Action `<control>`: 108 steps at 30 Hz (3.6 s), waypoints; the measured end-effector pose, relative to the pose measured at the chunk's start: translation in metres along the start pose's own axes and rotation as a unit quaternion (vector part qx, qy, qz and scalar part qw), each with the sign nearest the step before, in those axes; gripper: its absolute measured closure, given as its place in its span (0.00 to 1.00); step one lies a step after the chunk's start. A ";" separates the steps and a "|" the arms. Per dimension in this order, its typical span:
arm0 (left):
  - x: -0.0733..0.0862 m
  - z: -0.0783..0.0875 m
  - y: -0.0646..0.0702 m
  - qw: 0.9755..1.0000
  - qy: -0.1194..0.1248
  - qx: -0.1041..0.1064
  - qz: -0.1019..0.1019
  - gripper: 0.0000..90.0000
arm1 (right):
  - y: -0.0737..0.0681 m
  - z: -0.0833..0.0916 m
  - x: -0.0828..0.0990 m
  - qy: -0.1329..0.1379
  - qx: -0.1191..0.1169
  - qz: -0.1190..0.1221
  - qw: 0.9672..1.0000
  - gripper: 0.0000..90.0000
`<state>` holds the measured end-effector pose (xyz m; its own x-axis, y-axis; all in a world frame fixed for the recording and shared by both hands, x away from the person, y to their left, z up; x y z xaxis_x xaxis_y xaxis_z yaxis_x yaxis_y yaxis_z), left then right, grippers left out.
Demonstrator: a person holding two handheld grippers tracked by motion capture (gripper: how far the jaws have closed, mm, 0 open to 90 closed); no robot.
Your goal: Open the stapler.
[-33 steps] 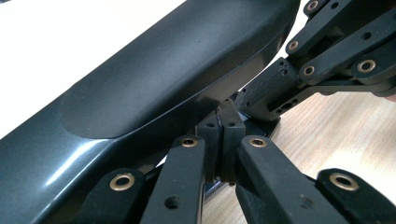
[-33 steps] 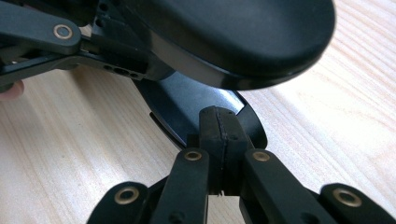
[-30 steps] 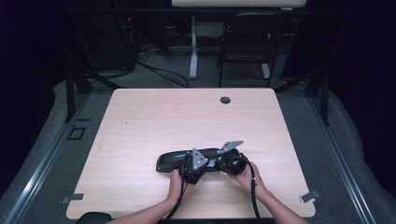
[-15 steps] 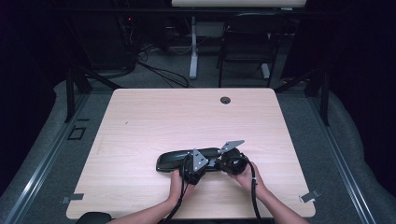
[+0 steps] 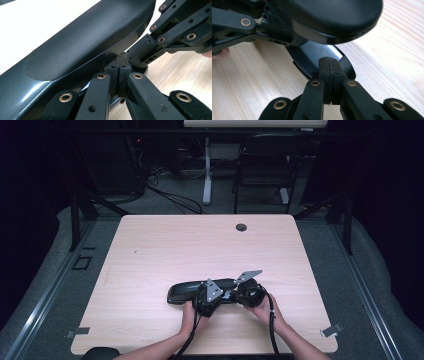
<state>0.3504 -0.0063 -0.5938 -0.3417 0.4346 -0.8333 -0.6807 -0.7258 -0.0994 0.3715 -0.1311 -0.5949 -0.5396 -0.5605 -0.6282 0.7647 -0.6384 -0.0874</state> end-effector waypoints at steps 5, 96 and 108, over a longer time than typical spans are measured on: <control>-0.001 0.000 -0.001 1.000 0.000 -0.003 -0.008 1.00 | 0.000 0.000 0.000 0.003 0.000 -0.002 1.000 1.00; -0.064 0.103 -0.074 0.987 0.141 -0.054 0.057 1.00 | 0.001 0.000 0.001 -0.001 0.011 0.003 1.000 1.00; -0.064 0.095 -0.063 0.989 0.133 -0.043 0.037 1.00 | -0.009 -0.002 -0.002 -0.025 0.056 0.089 0.994 1.00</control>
<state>0.3536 0.0618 -0.4829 -0.1978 0.2312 -0.9526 -0.5981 -0.7984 -0.0695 0.3662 -0.1228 -0.5939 -0.4187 -0.6931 -0.5868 0.8068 -0.5805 0.1100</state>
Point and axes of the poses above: each handheld gripper's, and its own axes: z roughly backward along the jaws, x roughly out of its underside, y roughly to its right, the point moved 5 cm from there along -z, roughly forward along the jaws, and after that the axes turned 3 degrees about -x, right-handed, at the moved point
